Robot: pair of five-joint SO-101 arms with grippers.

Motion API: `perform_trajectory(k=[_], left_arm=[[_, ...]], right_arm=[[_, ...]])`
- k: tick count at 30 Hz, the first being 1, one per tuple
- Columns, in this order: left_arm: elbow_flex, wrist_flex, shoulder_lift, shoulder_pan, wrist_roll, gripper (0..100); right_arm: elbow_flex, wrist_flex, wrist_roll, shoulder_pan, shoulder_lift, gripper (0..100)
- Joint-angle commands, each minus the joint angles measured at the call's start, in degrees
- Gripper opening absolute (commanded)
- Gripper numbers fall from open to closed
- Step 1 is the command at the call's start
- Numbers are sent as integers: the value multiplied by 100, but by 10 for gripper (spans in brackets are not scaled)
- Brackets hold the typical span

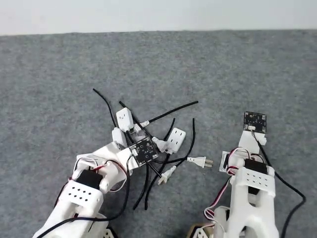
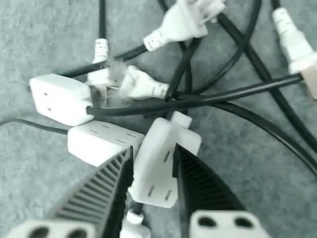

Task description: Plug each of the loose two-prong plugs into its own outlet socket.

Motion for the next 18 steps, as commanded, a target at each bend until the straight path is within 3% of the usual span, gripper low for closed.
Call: perform_trajectory(k=[1,14,18], left_arm=[[-40,-220,18,-97,-70,122],[163,-229,-9,-149,-1363,126],[171,-229,-18,-132,-1389,124]], right_arm=[[-325,-110,-18,48,22,13],[-308,-110,149,57,22,13],[-308,-110,167,48,22,13]])
